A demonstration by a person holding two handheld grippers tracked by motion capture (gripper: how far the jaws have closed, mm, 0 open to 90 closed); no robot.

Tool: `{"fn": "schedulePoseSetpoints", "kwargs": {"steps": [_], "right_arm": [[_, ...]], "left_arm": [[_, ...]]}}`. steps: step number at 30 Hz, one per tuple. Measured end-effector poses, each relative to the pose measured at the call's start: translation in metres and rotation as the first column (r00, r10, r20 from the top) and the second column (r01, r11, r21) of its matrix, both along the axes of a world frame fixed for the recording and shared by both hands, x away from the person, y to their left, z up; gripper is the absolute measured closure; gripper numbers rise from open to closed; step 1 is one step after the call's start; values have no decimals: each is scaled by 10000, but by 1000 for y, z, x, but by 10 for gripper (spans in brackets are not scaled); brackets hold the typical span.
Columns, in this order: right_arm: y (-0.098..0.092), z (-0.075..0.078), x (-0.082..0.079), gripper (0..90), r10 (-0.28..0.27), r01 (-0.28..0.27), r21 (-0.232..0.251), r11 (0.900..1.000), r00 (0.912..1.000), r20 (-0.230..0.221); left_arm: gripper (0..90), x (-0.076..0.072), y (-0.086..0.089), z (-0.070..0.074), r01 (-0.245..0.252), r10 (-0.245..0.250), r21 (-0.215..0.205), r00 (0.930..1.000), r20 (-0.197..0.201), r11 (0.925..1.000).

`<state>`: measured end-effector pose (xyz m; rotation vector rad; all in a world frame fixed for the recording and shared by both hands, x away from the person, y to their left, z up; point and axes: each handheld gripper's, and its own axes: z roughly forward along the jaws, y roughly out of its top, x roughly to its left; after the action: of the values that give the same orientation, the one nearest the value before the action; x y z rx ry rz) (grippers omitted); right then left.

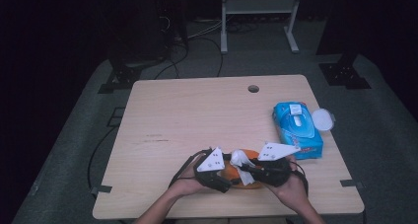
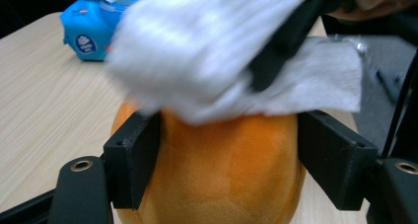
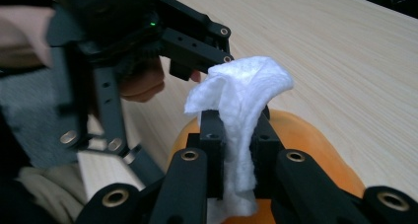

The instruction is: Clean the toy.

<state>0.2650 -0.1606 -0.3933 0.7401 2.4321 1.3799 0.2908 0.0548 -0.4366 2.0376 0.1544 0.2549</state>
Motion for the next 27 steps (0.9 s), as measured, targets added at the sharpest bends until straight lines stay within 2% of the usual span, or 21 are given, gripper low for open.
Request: {"fn": "schedulePoseSetpoints", "kwargs": {"steps": [2,4,6,9,13,14,16,17,18,19,22,24,26,27], "right_arm": [[-1,-3,1,798,-30,30,-181,9998,10000,20],[-11,-3,3,798,-322,322,-126,9994,9995,34],[-21,-3,4,797,-594,593,-54,9982,9982,-59],[-33,-4,5,797,-902,902,-8,9959,9958,-131],[-25,-2,2,798,-720,720,-31,9974,9974,66],[-13,-2,-2,798,-401,401,-26,9992,9992,26],[-1,-3,-4,795,-18,20,-234,9997,10000,66],[-1,-3,-4,795,-18,20,-234,9997,10000,66],[4,-4,-5,795,118,-105,-553,9984,9996,249],[4,-4,-5,795,118,-105,-553,9984,9996,249],[-6,-1,-1,795,-186,197,-451,9988,9996,234],[-27,-2,3,795,-706,709,-202,9973,9974,142],[-35,-6,4,795,-844,845,35,9964,9963,-191],[-36,-7,4,795,-818,820,72,9966,9963,-259]], "left_arm": [[259,2,4,-1,-13,12,-103,9999,-99,9999],[236,6,8,-1,-227,218,-266,9992,-324,9994],[187,9,9,-1,-433,420,-246,9979,-489,9988],[207,10,7,-2,-434,412,-369,9973,-602,9984],[235,8,4,-1,-417,402,-278,9979,-505,9987],[234,6,3,0,-344,336,-185,9985,-438,9992],[236,5,2,-1,-287,284,-56,9989,-367,9996],[244,5,2,-1,-287,284,-56,9989,-367,9996],[252,6,5,-2,-238,238,-15,9989,-407,9997],[257,6,5,-2,-238,238,-15,9989,-407,9997],[259,9,10,-4,-326,327,36,9978,-577,9995],[245,11,14,-2,-304,299,-64,9971,-705,9995],[198,11,11,3,-335,311,-372,9974,-648,9987],[184,11,9,5,-326,276,-695,9971,-715,9970]]}}
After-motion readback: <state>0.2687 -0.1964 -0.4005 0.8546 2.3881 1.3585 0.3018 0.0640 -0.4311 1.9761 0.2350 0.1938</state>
